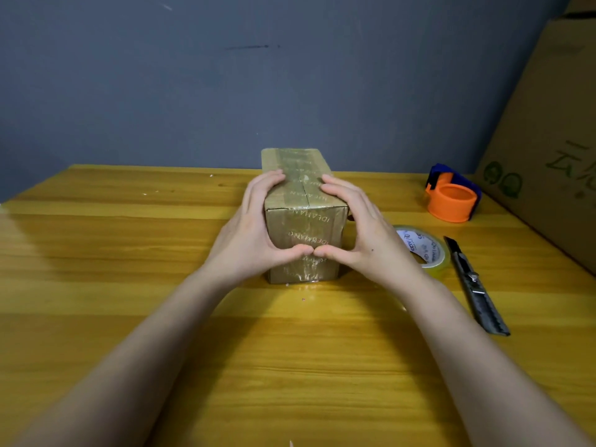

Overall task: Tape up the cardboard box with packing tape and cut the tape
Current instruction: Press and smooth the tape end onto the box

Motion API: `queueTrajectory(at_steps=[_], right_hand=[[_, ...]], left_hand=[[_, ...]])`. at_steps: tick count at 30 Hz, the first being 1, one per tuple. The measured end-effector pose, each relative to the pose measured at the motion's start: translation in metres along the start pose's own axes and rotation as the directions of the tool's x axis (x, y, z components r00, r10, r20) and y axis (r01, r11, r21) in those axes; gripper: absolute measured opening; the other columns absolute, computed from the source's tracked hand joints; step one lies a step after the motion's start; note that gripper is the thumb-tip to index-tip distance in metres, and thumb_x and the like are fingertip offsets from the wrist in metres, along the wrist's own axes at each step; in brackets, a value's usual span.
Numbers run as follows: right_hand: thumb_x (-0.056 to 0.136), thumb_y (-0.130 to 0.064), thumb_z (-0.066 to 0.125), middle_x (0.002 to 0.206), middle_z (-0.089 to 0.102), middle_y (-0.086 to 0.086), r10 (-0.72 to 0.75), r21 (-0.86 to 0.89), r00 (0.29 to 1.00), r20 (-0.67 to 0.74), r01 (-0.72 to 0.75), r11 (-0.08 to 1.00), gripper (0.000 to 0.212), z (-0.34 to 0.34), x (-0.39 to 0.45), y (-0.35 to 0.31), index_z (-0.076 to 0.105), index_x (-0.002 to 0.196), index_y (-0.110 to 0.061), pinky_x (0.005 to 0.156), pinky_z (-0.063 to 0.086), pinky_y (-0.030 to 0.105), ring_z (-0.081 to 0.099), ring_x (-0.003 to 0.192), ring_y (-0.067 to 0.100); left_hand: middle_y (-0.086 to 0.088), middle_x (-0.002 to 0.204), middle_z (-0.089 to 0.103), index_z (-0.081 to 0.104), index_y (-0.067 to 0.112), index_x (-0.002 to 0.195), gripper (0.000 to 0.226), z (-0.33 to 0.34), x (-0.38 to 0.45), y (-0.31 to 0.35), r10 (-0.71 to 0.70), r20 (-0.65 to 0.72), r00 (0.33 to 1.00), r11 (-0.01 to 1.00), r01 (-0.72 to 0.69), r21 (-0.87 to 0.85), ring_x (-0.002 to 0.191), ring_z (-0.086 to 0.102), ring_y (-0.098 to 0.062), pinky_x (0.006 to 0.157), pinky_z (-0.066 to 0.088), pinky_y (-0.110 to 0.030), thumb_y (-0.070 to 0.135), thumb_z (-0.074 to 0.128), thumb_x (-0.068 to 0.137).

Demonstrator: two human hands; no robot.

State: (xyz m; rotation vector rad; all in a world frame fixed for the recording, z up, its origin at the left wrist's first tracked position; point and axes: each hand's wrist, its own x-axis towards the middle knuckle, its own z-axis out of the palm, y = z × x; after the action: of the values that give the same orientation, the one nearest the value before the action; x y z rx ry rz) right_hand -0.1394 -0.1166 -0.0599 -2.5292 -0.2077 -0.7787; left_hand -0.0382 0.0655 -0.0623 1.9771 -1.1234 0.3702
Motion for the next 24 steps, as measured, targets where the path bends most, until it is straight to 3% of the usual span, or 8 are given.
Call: queueTrajectory(at_steps=[2,4,7,9,12,17,21,24], right_hand=[[0.068,-0.038,0.080,0.153,0.025,-0.017,0.007,0.017,1.000,0.014,-0.007,1.000,0.088,0.000,0.000,0.000,0.031,0.141,-0.030,0.116,0.027,0.033,0.026,0.141,0.002],[0.076,-0.038,0.071,0.152,0.028,-0.015,0.023,0.140,1.000,-0.015,-0.020,0.990,0.074,0.001,-0.001,-0.003,0.035,0.139,-0.027,0.116,0.025,0.030,0.026,0.141,0.000],[0.090,-0.038,0.048,0.147,0.039,-0.012,0.101,0.321,0.988,-0.114,-0.059,0.945,0.047,0.008,0.000,-0.012,0.046,0.134,-0.021,0.115,0.027,0.029,0.032,0.138,0.000],[0.093,-0.039,0.043,0.142,0.045,-0.010,0.152,0.369,0.972,-0.181,-0.076,0.926,0.041,0.013,0.001,-0.015,0.051,0.128,-0.020,0.114,0.031,0.032,0.037,0.134,0.001],[0.093,-0.041,0.042,0.140,0.047,-0.011,0.159,0.336,0.964,-0.215,-0.080,0.938,0.040,0.018,0.003,-0.015,0.051,0.126,-0.021,0.112,0.033,0.030,0.039,0.132,0.000],[0.094,-0.041,0.042,0.143,0.043,-0.012,0.140,0.300,0.975,-0.175,-0.083,0.950,0.041,0.015,0.002,-0.011,0.048,0.131,-0.024,0.112,0.032,0.031,0.037,0.134,0.002],[0.095,-0.034,0.049,0.151,0.031,-0.016,0.089,0.217,0.995,-0.046,-0.077,0.973,0.045,0.005,-0.001,-0.006,0.038,0.139,-0.029,0.114,0.026,0.026,0.027,0.140,-0.002],[0.092,-0.033,0.058,0.153,0.016,-0.028,0.083,0.136,0.994,0.074,-0.092,0.986,0.060,-0.005,-0.003,-0.005,0.027,0.143,-0.036,0.110,0.024,0.022,0.019,0.139,-0.010]], left_hand=[[0.007,0.148,0.027,0.027,0.024,0.139,0.103,0.000,0.001,-0.002,0.016,0.020,1.000,1.000,-0.015,-0.011,0.137,0.029,-0.003,0.107,0.031,-0.023,0.061,0.073,0.054],[0.009,0.147,0.028,0.030,0.025,0.136,0.094,-0.002,0.002,0.002,-0.027,0.027,0.999,0.996,0.029,-0.082,0.136,0.029,0.001,0.107,0.029,-0.021,0.062,0.069,0.059],[0.012,0.141,0.039,0.041,0.025,0.128,0.075,0.002,0.004,0.014,-0.143,-0.063,0.988,0.964,0.125,-0.233,0.129,0.036,0.005,0.102,0.029,-0.015,0.063,0.060,0.066],[0.015,0.135,0.045,0.046,0.025,0.122,0.071,0.008,0.005,0.020,-0.204,-0.151,0.967,0.952,0.160,-0.260,0.126,0.041,0.005,0.099,0.034,-0.016,0.064,0.061,0.065],[0.020,0.132,0.048,0.047,0.028,0.118,0.069,0.013,0.004,0.024,-0.225,-0.225,0.948,0.957,0.171,-0.235,0.122,0.045,0.006,0.093,0.036,-0.013,0.064,0.066,0.061],[0.023,0.133,0.046,0.046,0.030,0.120,0.071,0.014,0.003,0.023,-0.200,-0.234,0.951,0.967,0.153,-0.205,0.123,0.043,0.009,0.091,0.034,-0.009,0.063,0.068,0.060],[0.021,0.141,0.038,0.040,0.028,0.128,0.083,0.012,0.000,0.017,-0.135,-0.170,0.976,0.980,0.107,-0.167,0.128,0.035,0.011,0.093,0.029,-0.002,0.060,0.071,0.059],[0.018,0.146,0.027,0.032,0.028,0.136,0.095,0.008,-0.002,0.008,-0.063,-0.081,0.995,0.991,0.053,-0.121,0.131,0.023,0.016,0.095,0.021,0.006,0.058,0.074,0.056]])
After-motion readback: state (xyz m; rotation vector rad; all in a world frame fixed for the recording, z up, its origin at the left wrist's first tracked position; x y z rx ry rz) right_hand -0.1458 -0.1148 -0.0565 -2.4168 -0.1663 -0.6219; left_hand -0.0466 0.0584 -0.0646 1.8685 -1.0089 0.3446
